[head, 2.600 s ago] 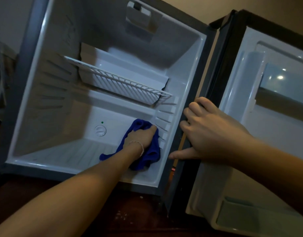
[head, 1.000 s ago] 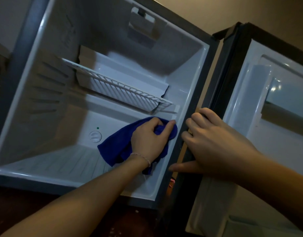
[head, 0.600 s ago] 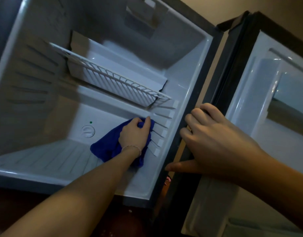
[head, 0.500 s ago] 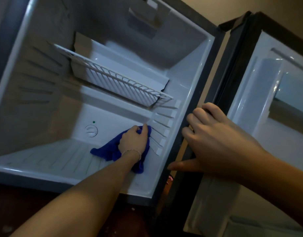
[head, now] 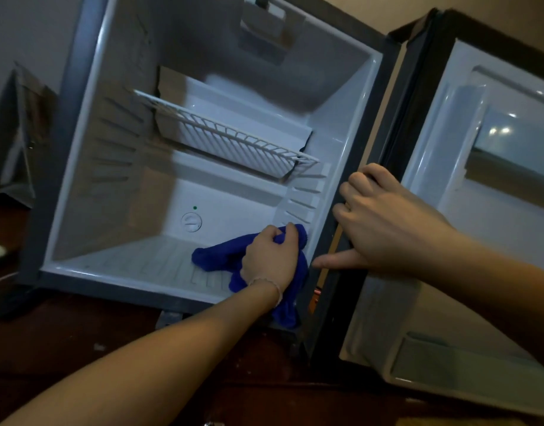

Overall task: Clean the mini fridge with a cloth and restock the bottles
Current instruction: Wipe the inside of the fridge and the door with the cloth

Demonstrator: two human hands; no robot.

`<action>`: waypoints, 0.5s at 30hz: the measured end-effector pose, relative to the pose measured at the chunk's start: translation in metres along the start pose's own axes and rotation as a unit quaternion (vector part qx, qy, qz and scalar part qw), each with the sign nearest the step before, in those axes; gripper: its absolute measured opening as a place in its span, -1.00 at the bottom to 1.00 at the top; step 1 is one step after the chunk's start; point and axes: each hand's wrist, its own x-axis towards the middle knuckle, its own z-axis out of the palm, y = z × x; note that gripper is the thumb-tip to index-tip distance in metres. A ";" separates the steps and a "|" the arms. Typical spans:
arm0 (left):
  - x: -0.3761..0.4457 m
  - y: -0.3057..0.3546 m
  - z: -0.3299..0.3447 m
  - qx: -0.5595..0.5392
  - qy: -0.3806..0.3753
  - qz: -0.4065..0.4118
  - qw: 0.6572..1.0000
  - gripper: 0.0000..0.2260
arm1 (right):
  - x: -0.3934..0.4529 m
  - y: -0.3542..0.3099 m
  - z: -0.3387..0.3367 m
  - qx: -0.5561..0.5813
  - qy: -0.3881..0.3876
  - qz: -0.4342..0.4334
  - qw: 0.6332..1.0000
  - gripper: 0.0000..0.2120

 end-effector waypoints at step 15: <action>0.036 -0.015 0.011 -0.078 -0.024 0.030 0.996 -0.71 | 0.001 -0.001 -0.002 -0.007 -0.005 -0.003 1.000 0.07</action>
